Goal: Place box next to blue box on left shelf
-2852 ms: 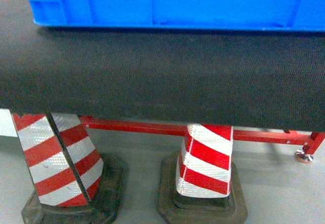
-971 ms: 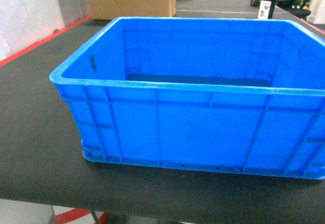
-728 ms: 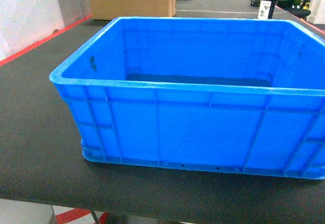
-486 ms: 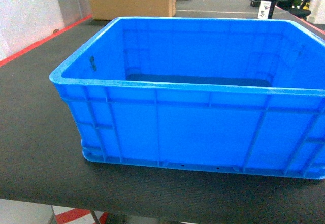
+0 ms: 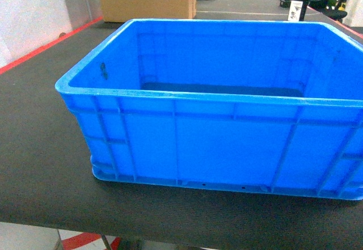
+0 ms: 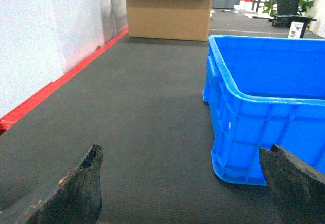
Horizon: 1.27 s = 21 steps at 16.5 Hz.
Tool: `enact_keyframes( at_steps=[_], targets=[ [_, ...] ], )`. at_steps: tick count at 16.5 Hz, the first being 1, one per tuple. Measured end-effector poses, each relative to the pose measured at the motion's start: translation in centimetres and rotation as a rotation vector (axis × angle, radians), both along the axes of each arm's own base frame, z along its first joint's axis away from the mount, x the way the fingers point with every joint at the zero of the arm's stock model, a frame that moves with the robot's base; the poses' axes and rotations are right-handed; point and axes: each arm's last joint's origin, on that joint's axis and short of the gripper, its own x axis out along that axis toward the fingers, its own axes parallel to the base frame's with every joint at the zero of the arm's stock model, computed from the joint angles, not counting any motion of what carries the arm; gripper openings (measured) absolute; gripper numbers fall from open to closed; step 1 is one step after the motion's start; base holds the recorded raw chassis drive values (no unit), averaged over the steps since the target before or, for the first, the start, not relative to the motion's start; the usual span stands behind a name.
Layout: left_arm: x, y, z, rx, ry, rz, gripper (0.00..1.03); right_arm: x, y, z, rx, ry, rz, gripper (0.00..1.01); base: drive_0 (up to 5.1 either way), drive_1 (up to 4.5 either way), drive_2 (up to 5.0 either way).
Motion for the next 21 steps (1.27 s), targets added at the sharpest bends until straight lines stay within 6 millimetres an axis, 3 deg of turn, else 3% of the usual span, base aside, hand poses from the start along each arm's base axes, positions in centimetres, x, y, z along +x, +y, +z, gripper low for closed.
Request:
enact_keyframes(
  at_steps=[21],
  targets=[
    [0.00,0.00,0.00,0.000,0.000,0.000,0.98,0.00,0.00,0.00,0.000,0.000,0.000,0.98,0.0,0.00,0.0]
  ],
)
